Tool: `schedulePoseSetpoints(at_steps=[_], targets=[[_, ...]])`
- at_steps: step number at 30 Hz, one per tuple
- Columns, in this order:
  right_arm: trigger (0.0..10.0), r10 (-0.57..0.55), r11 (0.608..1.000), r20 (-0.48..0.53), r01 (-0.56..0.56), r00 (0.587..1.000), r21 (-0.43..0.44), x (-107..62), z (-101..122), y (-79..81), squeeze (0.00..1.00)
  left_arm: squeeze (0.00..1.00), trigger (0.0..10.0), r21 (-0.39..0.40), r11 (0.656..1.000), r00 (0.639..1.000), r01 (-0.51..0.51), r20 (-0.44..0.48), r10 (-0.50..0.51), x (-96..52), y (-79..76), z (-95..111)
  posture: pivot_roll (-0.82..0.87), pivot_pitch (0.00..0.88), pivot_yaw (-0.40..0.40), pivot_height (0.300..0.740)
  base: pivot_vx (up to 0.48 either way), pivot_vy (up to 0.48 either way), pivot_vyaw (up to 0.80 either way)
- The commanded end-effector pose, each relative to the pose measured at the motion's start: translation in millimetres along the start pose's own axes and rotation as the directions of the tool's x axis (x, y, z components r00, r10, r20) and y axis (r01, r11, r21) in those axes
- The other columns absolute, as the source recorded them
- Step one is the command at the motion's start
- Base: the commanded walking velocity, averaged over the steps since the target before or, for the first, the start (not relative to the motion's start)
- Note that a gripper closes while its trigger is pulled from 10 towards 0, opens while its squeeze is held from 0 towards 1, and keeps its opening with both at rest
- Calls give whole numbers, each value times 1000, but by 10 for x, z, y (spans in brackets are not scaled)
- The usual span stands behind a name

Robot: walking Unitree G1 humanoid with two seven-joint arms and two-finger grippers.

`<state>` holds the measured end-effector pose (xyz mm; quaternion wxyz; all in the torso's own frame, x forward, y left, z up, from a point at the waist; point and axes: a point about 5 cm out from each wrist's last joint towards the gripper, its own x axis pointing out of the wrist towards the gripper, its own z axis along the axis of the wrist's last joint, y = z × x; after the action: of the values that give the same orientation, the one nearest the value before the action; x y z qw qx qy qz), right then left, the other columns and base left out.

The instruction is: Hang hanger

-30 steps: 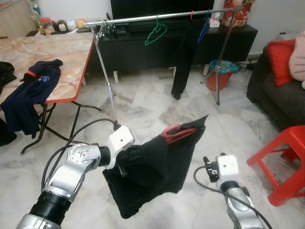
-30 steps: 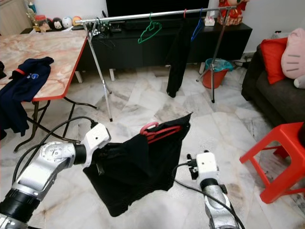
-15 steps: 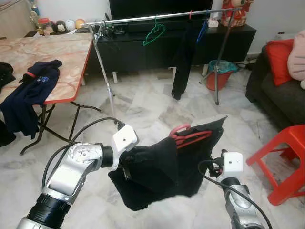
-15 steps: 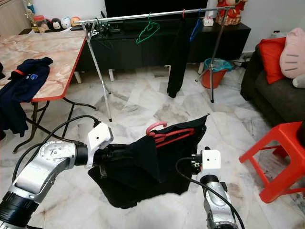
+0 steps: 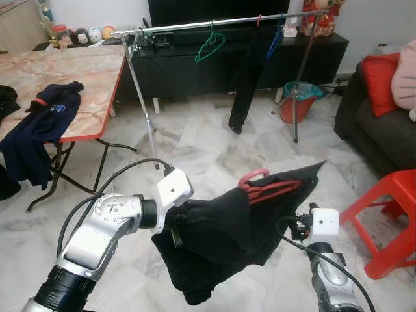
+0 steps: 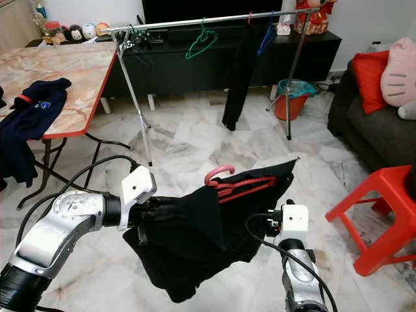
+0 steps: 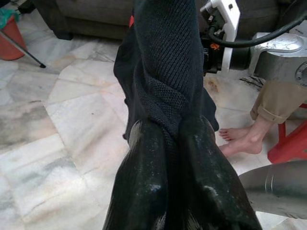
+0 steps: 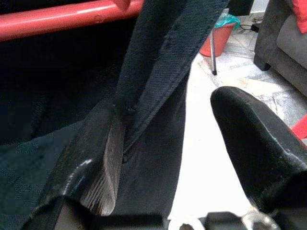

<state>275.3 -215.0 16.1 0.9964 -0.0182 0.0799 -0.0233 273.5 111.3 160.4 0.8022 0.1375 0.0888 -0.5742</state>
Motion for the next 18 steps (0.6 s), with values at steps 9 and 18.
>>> schedulePoseSetpoints(at_steps=[9, 18], targets=[[10000, 31, 999, 37, -32, 999, 23, 57, 68, 47, 0, 0, 10000, 31, 998, 997, 63, 37, -64, 6, -111, 147, 74, 0, 5, 740, 0, 0, 0], [10000, 25, 1000, 74, -24, 997, -10, 116, 169, 58, 0, 0, 10000, 31, 994, 994, 100, 40, -102, 12, -180, 172, 77, 0, 4, 740, 0, 0, 0]])
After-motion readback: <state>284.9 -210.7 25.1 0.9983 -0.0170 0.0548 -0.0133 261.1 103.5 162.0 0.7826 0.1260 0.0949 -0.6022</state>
